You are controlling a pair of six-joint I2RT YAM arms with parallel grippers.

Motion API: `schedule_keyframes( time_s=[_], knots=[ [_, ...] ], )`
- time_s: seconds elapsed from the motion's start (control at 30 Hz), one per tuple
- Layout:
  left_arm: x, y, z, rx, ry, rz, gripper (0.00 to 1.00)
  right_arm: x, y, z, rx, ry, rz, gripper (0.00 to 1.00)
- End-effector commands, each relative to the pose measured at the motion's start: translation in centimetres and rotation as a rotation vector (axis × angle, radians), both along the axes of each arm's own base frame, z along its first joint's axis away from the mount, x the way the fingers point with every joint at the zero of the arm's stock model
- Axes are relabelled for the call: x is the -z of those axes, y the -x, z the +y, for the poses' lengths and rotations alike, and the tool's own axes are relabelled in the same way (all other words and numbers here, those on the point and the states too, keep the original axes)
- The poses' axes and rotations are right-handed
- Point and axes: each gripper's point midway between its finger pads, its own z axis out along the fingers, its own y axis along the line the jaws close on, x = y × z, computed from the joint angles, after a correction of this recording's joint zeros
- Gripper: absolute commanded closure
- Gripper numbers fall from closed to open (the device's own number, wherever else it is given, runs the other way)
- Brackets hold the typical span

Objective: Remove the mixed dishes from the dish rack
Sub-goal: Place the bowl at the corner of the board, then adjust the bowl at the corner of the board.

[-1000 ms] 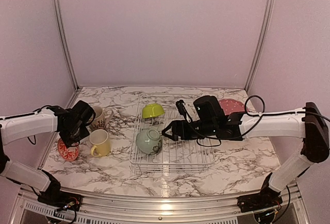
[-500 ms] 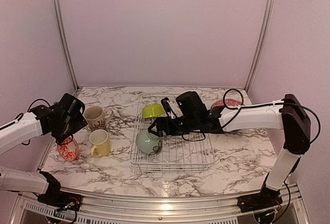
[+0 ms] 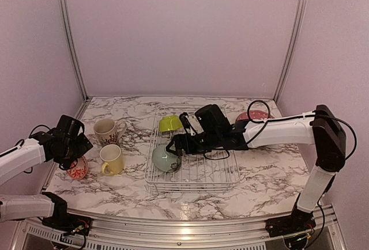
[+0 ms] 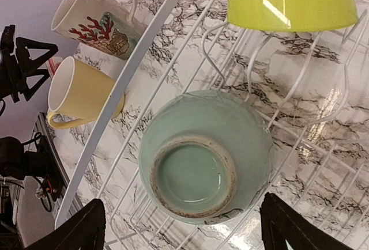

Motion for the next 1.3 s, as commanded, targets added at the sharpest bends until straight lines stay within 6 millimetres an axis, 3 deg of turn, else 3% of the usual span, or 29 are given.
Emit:
schedule_keyframes(
  time_s=[0.0,0.07,0.17,0.23,0.37,0.6,0.73,0.97,1.2,1.27],
  knots=[
    [0.4,-2.0,-2.0,0.086,0.108,-0.033,0.04,-1.7,0.3,-0.3,-0.006,-0.014,-0.038,0.1],
    [1.4,-2.0,-1.9,0.076,0.127,-0.006,0.12,-1.8,0.4,-0.4,-0.003,-0.017,-0.04,0.11],
    [2.1,-2.2,-1.4,0.058,0.168,-0.018,0.4,-2.3,0.5,-0.7,0.001,-0.029,-0.049,0.11],
    [2.0,-2.4,-0.7,0.043,0.172,-0.031,0.53,-2.4,0.6,-0.9,0.005,-0.032,-0.052,0.11],
    [1.6,-2.5,0.6,0.031,0.115,-0.001,0.68,-2.4,0.7,-1.1,0.006,-0.031,-0.053,0.12],
    [3.6,-1.9,1.5,0.099,0.051,0.212,1.0,-2.7,0.8,-1.2,0.002,-0.036,-0.064,0.12],
    [3.9,-2.1,2.2,0.157,-0.034,0.308,1.0,-2.6,0.9,-1.2,0.001,-0.049,-0.066,0.12],
    [5.6,-2.1,1.7,0.253,-0.052,0.432,1.0,-2.1,1.1,-1.2,-0.005,-0.044,-0.062,0.12],
    [4.0,-2.2,-0.2,0.286,0.057,0.337,0.56,-1.4,0.9,-1.0,-0.009,-0.036,-0.05,0.12],
    [3.4,-2.0,-0.7,0.294,0.086,0.306,0.49,-1.4,0.8,-0.8,-0.008,-0.036,-0.049,0.12]
  ],
)
